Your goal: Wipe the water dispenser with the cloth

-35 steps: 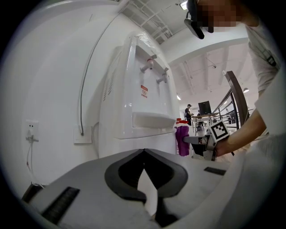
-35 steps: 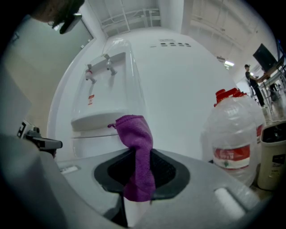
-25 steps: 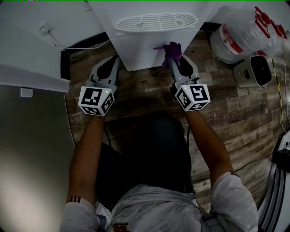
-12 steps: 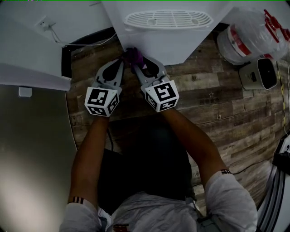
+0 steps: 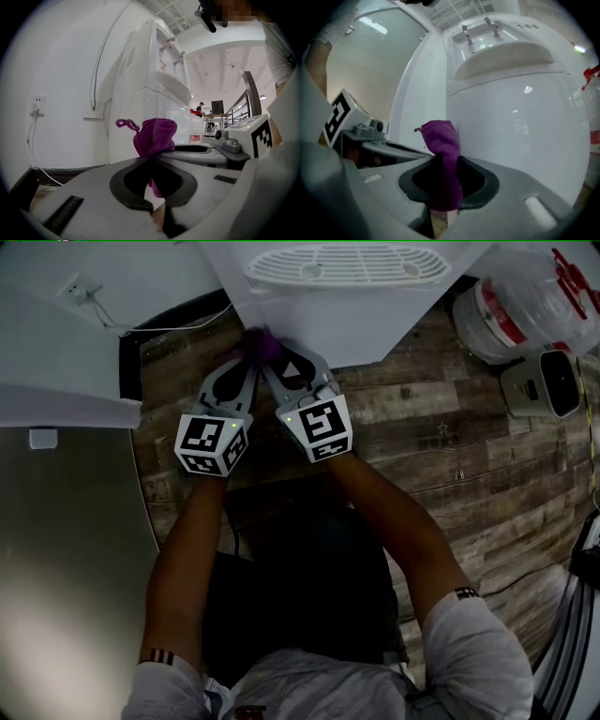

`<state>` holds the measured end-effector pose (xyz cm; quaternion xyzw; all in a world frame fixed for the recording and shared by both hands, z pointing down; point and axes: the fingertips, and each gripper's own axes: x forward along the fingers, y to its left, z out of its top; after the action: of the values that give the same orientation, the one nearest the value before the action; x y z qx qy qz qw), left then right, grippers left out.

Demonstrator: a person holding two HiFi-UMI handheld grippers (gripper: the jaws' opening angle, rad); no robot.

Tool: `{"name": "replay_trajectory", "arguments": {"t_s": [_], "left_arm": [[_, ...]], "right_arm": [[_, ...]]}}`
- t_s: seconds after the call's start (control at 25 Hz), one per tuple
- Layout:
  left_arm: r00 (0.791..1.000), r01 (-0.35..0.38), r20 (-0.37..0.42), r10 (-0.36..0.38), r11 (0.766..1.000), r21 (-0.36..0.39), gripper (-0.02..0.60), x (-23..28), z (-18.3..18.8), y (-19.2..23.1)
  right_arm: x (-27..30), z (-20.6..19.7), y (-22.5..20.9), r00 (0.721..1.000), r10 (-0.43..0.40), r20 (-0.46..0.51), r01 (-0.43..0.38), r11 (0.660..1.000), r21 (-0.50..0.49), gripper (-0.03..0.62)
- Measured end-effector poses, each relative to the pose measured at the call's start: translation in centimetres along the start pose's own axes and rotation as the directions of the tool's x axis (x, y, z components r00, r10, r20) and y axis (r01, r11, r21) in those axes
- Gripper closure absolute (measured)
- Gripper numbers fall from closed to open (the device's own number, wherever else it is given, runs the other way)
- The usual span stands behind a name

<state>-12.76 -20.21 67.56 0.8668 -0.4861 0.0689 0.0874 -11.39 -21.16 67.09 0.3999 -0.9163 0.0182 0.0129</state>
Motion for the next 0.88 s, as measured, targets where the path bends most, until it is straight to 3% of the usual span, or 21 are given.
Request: {"name": "replay_trajectory", "arguments": {"t_s": [0.28, 0.88], "left_arm": [[1.000, -0.002, -0.008, 0.002, 1.000, -0.007, 0.583, 0.3, -0.8, -0.2], [1.000, 0.013, -0.028, -0.013, 1.000, -0.006, 0.583, 1.3, -1.7, -1.8]], "right_arm": [[-2.3, -0.3, -2.5, 0.999, -0.048, 0.009, 0.048, 0.999, 0.007, 0.493], [-9.1, -1.9, -13.8, 0.965, -0.262, 0.001, 0.262, 0.963, 0.063, 0.493]]}}
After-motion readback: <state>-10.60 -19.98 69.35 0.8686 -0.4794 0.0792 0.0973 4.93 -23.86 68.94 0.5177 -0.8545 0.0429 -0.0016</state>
